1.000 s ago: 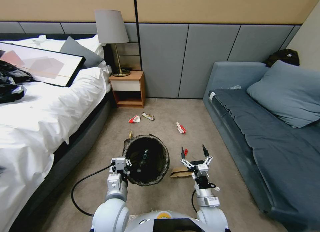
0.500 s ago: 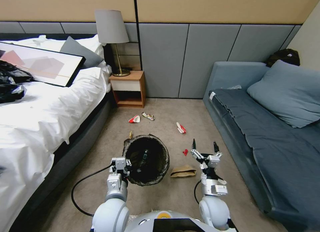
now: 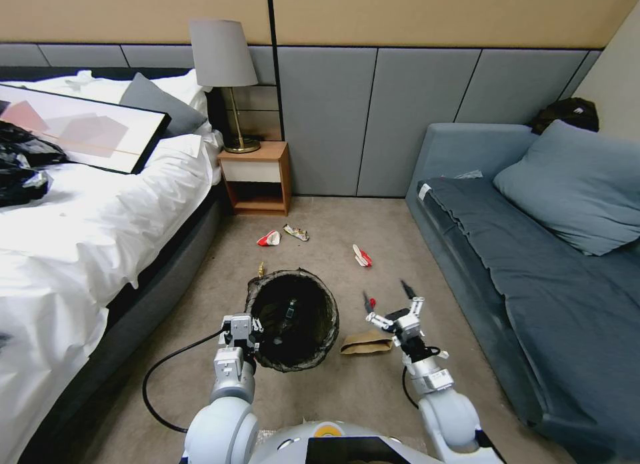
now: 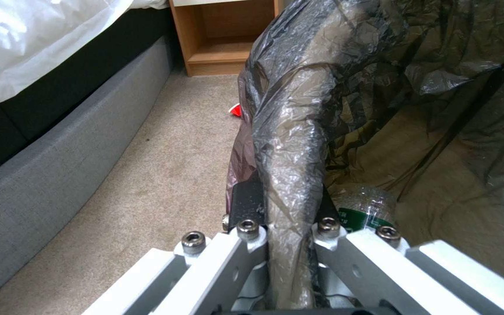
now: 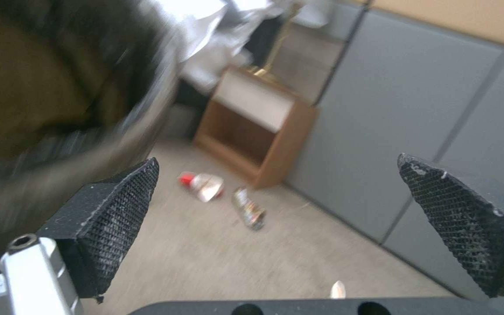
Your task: Pick up the trash bin, then pick up the garbage from the floor and place it into the trash bin.
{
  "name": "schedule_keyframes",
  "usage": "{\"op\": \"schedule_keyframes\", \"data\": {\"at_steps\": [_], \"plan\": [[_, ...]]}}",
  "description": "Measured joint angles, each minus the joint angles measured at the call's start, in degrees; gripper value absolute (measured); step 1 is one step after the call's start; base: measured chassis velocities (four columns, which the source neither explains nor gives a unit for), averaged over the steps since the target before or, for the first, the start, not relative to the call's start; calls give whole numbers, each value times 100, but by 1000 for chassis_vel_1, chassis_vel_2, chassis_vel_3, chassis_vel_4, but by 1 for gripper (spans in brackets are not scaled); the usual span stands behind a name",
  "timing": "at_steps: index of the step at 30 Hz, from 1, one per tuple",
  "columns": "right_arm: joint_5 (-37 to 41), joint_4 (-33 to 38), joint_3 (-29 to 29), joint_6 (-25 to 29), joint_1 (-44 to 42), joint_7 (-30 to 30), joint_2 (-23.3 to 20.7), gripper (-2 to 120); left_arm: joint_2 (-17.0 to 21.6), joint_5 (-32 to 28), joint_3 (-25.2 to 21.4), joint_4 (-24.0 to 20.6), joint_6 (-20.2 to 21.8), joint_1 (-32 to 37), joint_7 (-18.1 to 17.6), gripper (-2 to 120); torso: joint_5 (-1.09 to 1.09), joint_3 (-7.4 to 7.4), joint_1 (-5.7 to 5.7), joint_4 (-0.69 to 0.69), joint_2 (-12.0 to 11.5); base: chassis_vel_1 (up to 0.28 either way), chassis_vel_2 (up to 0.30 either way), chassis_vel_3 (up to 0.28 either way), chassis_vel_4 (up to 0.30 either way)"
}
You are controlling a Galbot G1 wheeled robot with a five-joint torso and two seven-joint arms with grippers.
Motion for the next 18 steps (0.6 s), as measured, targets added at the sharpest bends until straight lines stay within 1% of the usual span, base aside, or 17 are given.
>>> {"op": "schedule_keyframes", "data": {"at_steps": [7,10,11,13,15,18], "plan": [[-265,-441,-111,98,116,-112,-280,100,0,0,0,0,0,0,0,1,0,0,0,0,0,0,0,0,0],[-348,-866,-129,216,219,-253,-431,100,0,0,0,0,0,0,0,1,-1,0,0,0,0,0,0,0,0],[-348,-866,-129,216,219,-253,-431,100,0,0,0,0,0,0,0,1,-1,0,0,0,0,0,0,0,0],[-389,-1228,-131,361,311,-382,-515,100,0,0,0,0,0,0,0,1,0,0,0,0,0,0,0,0,0],[-430,-1335,-130,408,342,-404,-531,100,0,0,0,0,0,0,0,1,-1,0,0,0,0,0,0,0,0],[-560,-1853,-111,630,514,-559,-545,100,0,0,0,0,0,0,0,1,0,0,0,0,0,0,0,0,0]]}}
